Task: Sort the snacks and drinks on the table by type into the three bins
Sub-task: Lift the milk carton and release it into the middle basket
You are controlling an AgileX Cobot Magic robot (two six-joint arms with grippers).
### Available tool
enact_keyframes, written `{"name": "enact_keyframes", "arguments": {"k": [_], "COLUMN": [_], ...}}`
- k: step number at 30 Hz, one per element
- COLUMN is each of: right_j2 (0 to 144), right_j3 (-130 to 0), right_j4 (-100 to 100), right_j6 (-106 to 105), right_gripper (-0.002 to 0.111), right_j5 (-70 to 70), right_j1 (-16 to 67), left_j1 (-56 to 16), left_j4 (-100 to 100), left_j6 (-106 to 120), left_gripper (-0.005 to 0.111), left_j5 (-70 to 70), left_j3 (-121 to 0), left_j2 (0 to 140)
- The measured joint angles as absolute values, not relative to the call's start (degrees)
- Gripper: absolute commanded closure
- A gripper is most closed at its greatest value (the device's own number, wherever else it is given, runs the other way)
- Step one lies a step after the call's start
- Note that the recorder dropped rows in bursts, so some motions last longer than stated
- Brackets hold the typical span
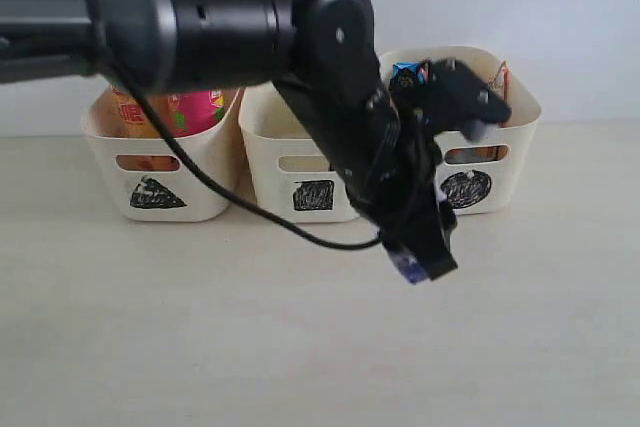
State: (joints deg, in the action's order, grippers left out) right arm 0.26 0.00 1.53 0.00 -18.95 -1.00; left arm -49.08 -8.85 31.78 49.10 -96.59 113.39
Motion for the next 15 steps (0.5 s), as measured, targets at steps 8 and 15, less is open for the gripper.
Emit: {"name": "enact_keyframes", "arguments": {"k": [8, 15], "right_j2": [0.26, 0.26], "right_j3": [0.00, 0.00], "right_j4": [1.53, 1.53], "right_j6": [0.00, 0.00], "right_gripper": [0.108, 0.108], "right_j5": [-18.95, -18.95], "right_j1": [-1.00, -1.00], "left_j1": [-43.87, -36.55], "left_j4": [-7.00, -6.41], "left_j6": [31.78, 31.27], "left_gripper": [0.103, 0.103], "left_j5": [44.44, 34.74], "left_j3": [-99.57, -99.72], "left_j2": [107.49, 107.71]}}
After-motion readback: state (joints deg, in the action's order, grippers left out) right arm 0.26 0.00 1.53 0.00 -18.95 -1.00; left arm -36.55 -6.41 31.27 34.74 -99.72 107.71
